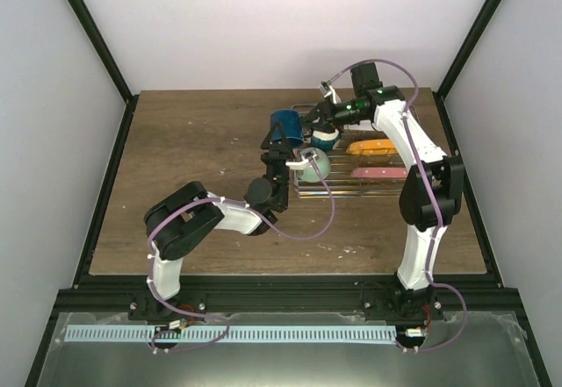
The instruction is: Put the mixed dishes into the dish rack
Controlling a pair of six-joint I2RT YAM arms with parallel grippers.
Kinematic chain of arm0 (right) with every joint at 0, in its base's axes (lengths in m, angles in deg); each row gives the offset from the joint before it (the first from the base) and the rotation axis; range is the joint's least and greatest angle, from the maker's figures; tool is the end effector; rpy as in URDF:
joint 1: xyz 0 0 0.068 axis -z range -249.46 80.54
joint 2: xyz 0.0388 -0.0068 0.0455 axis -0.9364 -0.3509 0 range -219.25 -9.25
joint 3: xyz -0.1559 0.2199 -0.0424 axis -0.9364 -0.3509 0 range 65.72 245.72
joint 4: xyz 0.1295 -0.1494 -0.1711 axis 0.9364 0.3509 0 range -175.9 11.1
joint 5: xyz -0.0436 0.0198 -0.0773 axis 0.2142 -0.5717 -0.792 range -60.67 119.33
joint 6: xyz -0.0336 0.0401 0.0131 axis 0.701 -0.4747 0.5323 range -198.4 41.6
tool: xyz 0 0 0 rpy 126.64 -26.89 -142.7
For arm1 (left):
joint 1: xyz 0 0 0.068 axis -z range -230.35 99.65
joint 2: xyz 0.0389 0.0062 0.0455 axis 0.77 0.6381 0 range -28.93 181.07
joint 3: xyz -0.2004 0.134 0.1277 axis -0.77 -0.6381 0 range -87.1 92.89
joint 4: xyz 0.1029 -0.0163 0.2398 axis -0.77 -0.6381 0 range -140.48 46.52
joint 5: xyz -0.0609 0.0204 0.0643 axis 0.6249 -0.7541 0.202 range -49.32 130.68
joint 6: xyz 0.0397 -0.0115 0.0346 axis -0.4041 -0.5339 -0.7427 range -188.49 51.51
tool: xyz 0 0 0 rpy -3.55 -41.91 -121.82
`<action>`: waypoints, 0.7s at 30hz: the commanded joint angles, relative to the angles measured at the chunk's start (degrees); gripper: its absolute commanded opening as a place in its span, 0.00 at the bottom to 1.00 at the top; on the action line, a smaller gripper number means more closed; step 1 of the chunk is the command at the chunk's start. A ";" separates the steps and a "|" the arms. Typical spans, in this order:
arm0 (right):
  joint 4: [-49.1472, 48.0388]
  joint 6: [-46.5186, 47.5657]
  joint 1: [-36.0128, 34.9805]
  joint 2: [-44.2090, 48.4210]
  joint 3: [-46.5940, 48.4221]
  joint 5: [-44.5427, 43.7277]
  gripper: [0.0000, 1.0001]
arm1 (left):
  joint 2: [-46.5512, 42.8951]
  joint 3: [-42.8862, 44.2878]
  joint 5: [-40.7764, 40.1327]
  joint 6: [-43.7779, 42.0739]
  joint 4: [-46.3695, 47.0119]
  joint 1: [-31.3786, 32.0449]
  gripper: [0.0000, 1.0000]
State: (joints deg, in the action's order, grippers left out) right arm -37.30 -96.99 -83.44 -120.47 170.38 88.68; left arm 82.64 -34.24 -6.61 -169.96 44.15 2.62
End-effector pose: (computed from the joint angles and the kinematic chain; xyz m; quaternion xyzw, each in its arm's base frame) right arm 0.3987 0.1310 0.3157 -0.1147 0.8343 0.5264 0.1172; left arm 0.2507 -0.2888 0.2283 0.3774 0.4399 0.5099 0.6357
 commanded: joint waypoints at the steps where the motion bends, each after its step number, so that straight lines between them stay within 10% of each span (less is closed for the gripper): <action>1: -4.04 -1.61 -0.23 0.04 4.94 1.96 0.03 | -1.46 -1.36 -2.74 3.99 3.45 -0.01 0.66; 12: -5.89 -3.10 -0.23 0.45 8.04 -5.51 0.01 | -6.97 -4.86 -8.96 20.84 -13.74 1.07 0.73; 21: -0.27 1.14 -0.25 5.11 8.87 -22.76 0.01 | -21.98 5.68 -3.17 69.33 -73.81 -2.61 0.75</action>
State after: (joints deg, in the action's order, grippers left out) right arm -38.79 -98.39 -83.44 -121.12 176.70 73.71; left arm 67.51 -36.04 -14.08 -131.19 5.16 2.75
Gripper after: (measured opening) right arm 0.134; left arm 0.746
